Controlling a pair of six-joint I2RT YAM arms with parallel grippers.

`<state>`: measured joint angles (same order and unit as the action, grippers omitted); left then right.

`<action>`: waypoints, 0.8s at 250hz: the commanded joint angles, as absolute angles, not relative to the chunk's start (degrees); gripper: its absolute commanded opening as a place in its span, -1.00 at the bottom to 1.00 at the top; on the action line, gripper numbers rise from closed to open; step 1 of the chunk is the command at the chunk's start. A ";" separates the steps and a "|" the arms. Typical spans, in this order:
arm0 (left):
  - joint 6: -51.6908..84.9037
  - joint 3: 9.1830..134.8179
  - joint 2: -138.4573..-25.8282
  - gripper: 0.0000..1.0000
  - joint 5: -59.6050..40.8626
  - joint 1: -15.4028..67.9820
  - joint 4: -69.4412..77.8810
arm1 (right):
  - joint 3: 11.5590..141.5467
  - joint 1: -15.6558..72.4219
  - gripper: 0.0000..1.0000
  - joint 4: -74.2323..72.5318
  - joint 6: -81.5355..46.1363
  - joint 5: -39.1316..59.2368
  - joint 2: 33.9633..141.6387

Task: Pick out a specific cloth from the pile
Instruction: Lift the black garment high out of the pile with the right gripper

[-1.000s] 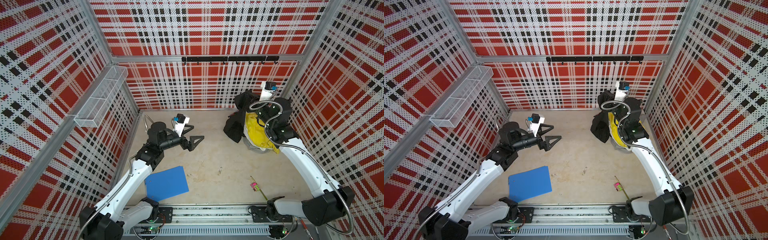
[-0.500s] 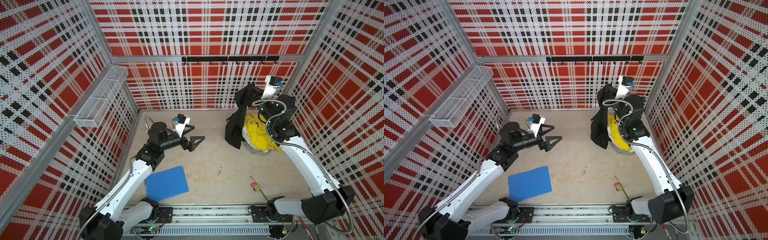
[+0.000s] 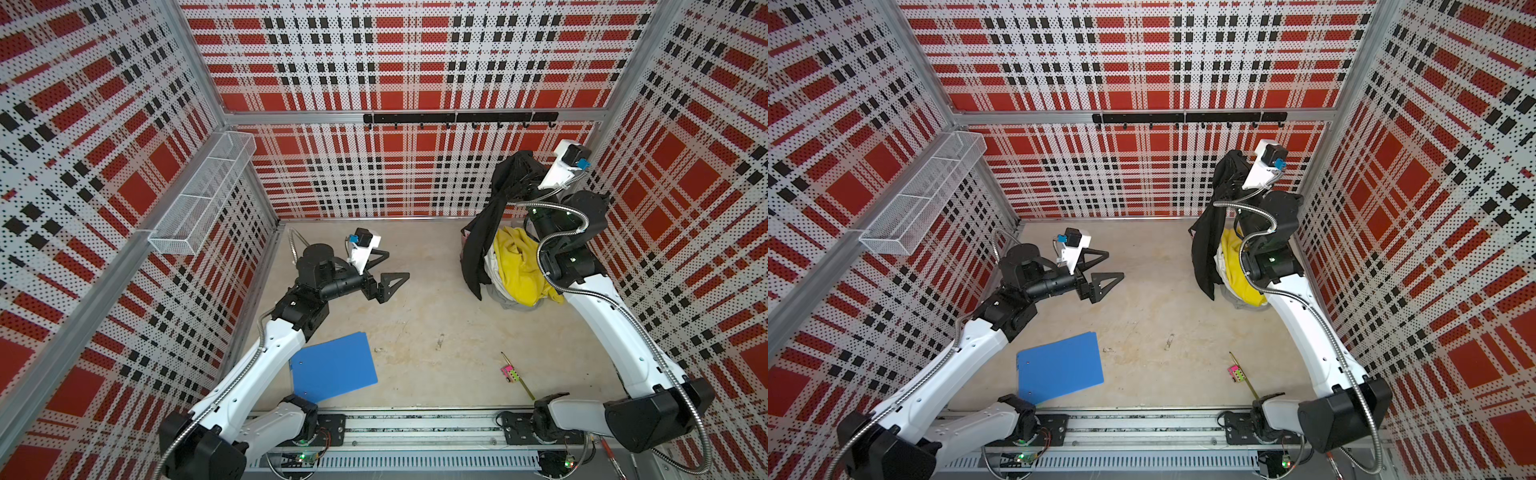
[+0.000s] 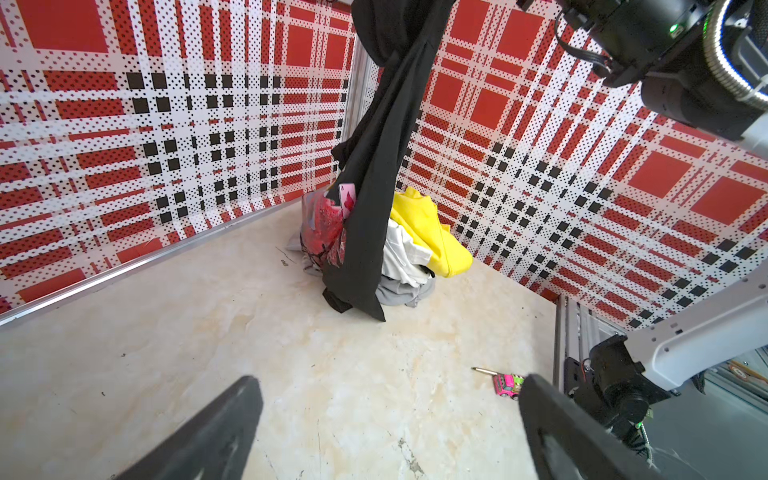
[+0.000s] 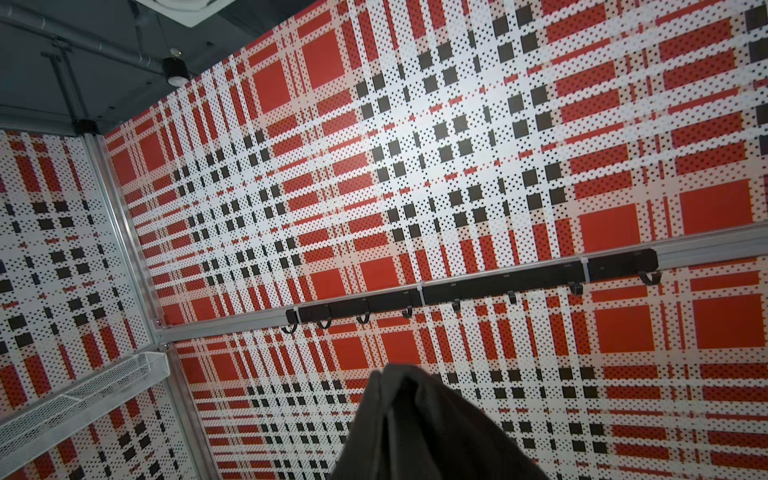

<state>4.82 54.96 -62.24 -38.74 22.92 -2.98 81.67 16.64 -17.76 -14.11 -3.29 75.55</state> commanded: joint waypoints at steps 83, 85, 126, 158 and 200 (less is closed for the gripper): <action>4.22 54.67 -61.96 0.98 -38.71 23.79 -2.02 | 93.21 16.87 -1.00 -30.54 -15.01 -0.01 80.47; 4.24 54.67 -62.01 0.99 -38.64 23.79 -1.98 | 93.31 16.81 -1.00 -30.53 -14.98 0.04 80.56; 4.34 54.67 -62.23 0.98 -38.38 23.97 -2.01 | 96.04 16.73 -1.00 -30.24 -15.29 1.68 82.89; 4.55 54.76 -62.53 0.99 -38.45 23.91 -2.01 | 101.73 16.32 -1.00 -28.30 -16.43 4.16 86.89; 4.40 54.77 -62.50 0.98 -38.21 24.02 -2.15 | 107.54 16.10 -1.00 -29.33 -18.83 6.85 91.20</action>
<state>4.78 54.94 -62.37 -38.54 23.55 -2.98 102.15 16.25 -22.52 -16.43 3.64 90.13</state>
